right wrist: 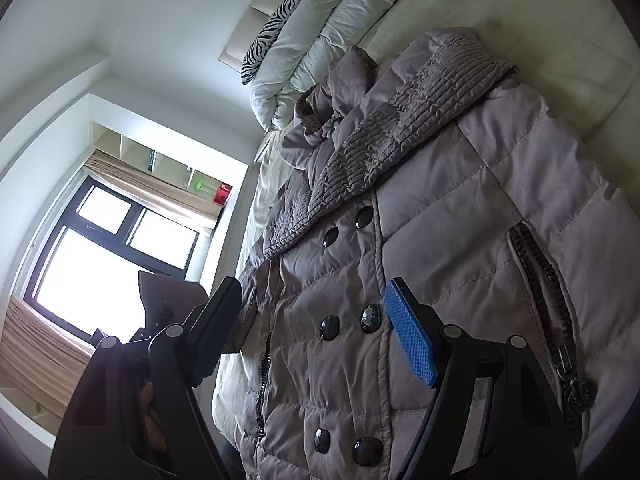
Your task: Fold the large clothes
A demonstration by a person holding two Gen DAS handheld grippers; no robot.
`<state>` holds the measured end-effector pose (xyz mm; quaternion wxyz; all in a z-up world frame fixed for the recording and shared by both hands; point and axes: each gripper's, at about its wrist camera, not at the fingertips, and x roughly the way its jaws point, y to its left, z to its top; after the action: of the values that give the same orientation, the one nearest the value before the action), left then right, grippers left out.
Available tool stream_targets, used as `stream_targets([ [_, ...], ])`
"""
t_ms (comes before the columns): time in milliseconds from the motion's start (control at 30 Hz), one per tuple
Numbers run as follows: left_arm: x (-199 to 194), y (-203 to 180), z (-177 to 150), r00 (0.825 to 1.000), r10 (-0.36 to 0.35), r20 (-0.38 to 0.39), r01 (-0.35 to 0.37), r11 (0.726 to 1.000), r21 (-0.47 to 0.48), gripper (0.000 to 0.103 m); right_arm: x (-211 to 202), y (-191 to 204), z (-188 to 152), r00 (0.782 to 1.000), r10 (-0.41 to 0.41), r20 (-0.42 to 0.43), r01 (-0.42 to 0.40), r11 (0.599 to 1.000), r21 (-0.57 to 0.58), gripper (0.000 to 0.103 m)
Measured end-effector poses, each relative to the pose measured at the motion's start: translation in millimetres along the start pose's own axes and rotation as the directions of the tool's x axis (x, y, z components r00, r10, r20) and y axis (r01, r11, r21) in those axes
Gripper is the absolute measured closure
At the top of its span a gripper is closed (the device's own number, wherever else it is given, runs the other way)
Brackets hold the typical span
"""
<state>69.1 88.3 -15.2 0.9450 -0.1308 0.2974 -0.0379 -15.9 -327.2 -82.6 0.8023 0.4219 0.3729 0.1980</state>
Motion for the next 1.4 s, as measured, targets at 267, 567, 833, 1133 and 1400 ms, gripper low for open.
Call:
stream_targets([
  [267,40.4,-118.0,-72.7,0.994,0.009,-0.107,0.034,0.919,0.394,0.085,39.3,-17.8,16.5,0.992,0.067,-0.103,-0.058,0.994,0.089,0.029],
  [567,42.1,-123.2,-84.2,0.994,0.034,-0.103,0.017,0.89,0.456,0.085,117.9,26.9,44.3,0.944,0.162,-0.288,-0.148,0.986,0.071,0.029],
  [833,46.7,-120.1,-81.4,0.994,0.024,-0.104,0.025,0.895,0.445,0.081,174.3,55.5,48.2,0.896,0.1,-0.433,-0.109,0.994,0.003,0.063],
  [1133,21.8,-83.8,-64.0,1.0,0.006,-0.005,-0.004,0.951,0.311,0.02,160.2,102.4,77.7,0.926,0.098,-0.365,-0.13,0.989,-0.065,0.088],
  [1400,35.8,-16.2,-23.3,0.996,0.087,0.031,-0.09,0.988,0.126,0.012,88.5,196.4,162.2,0.944,0.263,-0.197,-0.291,0.948,-0.129,0.089],
])
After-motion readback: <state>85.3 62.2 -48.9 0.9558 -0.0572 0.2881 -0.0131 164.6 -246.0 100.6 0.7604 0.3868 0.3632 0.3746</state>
